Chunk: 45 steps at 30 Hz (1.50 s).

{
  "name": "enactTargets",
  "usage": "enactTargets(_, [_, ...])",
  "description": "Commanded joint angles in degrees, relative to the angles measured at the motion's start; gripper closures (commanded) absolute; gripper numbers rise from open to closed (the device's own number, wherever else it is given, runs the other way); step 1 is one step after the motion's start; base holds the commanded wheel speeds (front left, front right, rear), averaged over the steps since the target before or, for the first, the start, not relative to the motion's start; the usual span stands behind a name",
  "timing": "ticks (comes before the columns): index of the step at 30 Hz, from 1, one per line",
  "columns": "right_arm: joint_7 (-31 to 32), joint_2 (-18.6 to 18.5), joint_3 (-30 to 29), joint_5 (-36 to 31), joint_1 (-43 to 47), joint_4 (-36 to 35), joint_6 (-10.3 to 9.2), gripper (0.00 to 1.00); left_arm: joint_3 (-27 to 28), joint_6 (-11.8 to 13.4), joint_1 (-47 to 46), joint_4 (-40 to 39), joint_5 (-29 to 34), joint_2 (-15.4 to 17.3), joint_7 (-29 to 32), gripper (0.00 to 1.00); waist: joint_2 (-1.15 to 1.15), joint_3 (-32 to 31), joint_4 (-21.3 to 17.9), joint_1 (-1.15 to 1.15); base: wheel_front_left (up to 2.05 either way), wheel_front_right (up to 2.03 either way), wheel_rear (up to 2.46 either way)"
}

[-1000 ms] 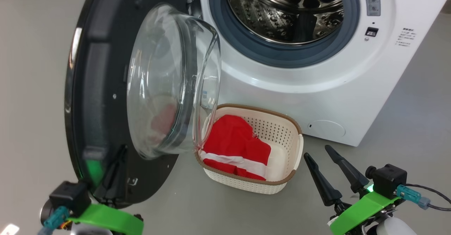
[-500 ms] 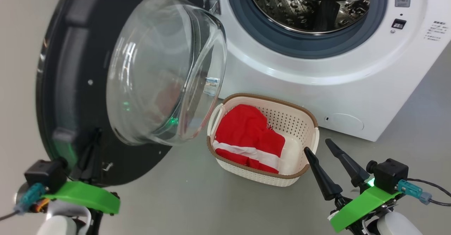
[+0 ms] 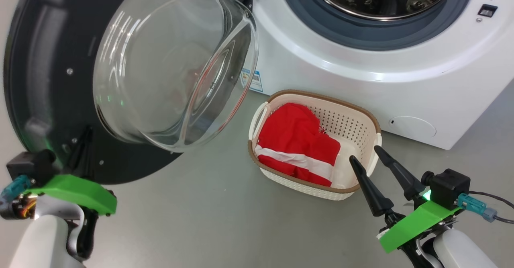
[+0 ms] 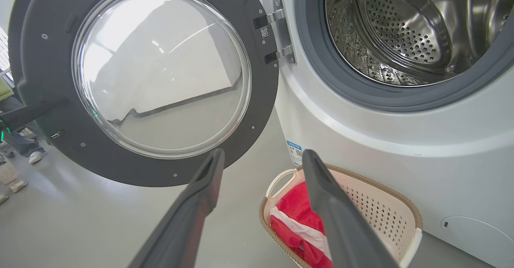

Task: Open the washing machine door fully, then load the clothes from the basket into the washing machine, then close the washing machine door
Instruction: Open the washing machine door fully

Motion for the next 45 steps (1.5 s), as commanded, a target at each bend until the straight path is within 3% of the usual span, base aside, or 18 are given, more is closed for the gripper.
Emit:
enactTargets(1, [-0.69, -0.22, 1.10, -0.10, -1.51, -1.40, 0.09, 0.00, 2.68, -0.09, -2.76, -0.15, -0.60, 3.63, -0.55, 1.00, 0.00, 0.58, 0.57, 0.00, 0.00, 0.00, 0.00])
enactTargets(21, [-0.69, -0.03, 0.84, 0.09, -2.34, -1.08, 0.09, 0.00, -0.16, -1.61, -12.71, 16.44, -1.26, 5.14, -4.69, 1.00, 0.00, 1.31, 1.91, 0.00, 0.00, 0.00, 0.00])
enactTargets(45, [-0.69, 0.23, 0.97, 0.64, -1.82, -0.76, 0.09, 0.00, -3.00, -2.03, -10.75, 17.54, -3.10, 5.51, -7.01, 1.00, 0.00, -0.26, 0.48, 0.00, 0.00, 0.00, 0.00])
